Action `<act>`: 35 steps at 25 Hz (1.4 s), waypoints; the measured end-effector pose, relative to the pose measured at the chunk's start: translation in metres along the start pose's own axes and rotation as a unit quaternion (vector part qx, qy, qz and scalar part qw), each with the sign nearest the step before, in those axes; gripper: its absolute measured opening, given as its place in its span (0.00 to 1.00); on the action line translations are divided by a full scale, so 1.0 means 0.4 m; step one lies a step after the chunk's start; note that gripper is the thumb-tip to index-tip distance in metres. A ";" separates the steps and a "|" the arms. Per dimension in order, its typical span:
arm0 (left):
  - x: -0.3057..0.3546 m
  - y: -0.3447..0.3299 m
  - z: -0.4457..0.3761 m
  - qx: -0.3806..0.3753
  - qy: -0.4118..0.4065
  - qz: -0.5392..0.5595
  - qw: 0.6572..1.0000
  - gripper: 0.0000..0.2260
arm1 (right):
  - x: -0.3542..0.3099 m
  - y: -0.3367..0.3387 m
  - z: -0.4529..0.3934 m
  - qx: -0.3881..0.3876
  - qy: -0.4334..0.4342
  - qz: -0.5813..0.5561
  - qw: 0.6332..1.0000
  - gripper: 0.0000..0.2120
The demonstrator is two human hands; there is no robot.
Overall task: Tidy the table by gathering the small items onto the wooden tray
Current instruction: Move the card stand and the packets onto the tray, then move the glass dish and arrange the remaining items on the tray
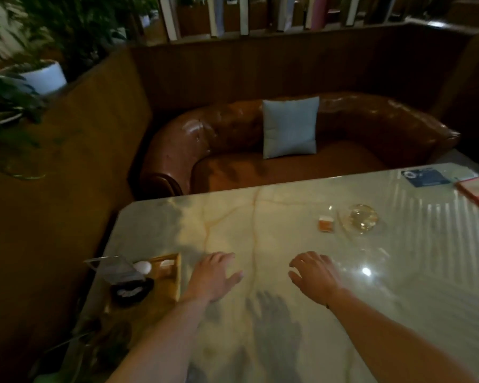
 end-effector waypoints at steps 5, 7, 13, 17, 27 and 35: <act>0.198 -0.052 -0.050 0.063 -0.005 -0.077 0.995 0.32 | 0.232 -0.021 0.052 0.011 -0.026 0.005 1.000 0.23; 0.262 -0.075 -0.067 0.056 0.003 -0.086 0.995 0.32 | 0.304 -0.029 0.072 0.001 -0.038 0.007 0.999 0.24; 0.394 -0.122 -0.098 0.060 -0.013 -0.082 0.995 0.34 | 0.437 -0.039 0.129 0.000 -0.073 0.002 0.997 0.27; 0.410 -0.128 -0.139 0.058 -0.027 -0.075 0.995 0.35 | 0.466 -0.038 0.132 0.001 -0.093 -0.008 0.996 0.27; 0.423 -0.140 -0.281 -0.002 -0.105 -0.060 0.993 0.32 | 0.545 -0.048 0.125 -0.012 -0.166 -0.014 0.986 0.27; 0.494 -0.177 -0.422 -0.053 -0.115 -0.055 0.990 0.31 | 0.660 -0.055 0.043 -0.079 -0.154 -0.016 0.985 0.27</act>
Point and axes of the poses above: each hand's wrist, its own z-axis away from the middle knuckle, its own y-axis out of the back of the hand, x = y × z, the point moved 6 cm from there along -z, towards the middle knuckle, and after that the axes turned 5 degrees about -y, right-handed, at the moved point
